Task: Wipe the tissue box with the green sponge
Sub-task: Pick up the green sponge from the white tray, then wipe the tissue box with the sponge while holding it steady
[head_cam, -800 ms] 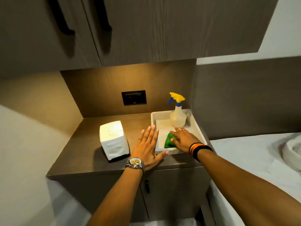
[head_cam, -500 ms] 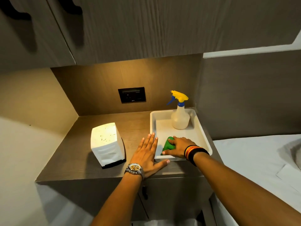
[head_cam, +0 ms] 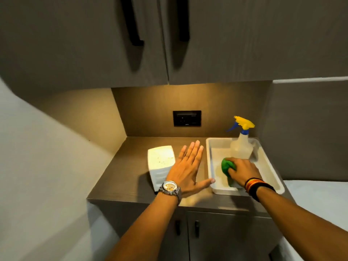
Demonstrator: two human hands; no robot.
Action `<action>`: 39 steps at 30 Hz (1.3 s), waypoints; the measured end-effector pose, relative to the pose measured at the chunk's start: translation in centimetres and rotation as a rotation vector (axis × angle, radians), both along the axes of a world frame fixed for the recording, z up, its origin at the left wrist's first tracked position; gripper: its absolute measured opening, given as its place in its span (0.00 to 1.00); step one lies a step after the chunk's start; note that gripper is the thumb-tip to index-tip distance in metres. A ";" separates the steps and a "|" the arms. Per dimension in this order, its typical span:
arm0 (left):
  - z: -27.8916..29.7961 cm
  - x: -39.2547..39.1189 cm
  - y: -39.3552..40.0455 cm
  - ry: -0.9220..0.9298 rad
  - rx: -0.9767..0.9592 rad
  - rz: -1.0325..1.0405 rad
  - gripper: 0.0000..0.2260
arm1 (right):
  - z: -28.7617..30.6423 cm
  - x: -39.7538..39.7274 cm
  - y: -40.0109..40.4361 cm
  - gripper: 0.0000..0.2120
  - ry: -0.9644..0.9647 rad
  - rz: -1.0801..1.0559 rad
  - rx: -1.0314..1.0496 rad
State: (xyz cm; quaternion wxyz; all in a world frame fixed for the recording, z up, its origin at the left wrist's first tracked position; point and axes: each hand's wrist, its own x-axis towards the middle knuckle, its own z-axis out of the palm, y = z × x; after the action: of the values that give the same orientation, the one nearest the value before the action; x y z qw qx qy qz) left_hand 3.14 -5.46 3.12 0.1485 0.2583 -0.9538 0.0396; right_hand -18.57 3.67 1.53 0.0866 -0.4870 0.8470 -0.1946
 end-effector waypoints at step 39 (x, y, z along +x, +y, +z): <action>-7.0 6.5 -3.8 0.847 0.693 0.493 0.56 | 5.0 16.8 -9.5 0.32 0.220 0.403 0.026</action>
State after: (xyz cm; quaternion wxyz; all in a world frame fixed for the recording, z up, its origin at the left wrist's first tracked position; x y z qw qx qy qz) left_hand 9.59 -9.21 -3.87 0.4092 0.4986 -0.6810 -0.3467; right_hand -1.78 -5.80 6.51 0.0371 -0.6636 0.7393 -0.1082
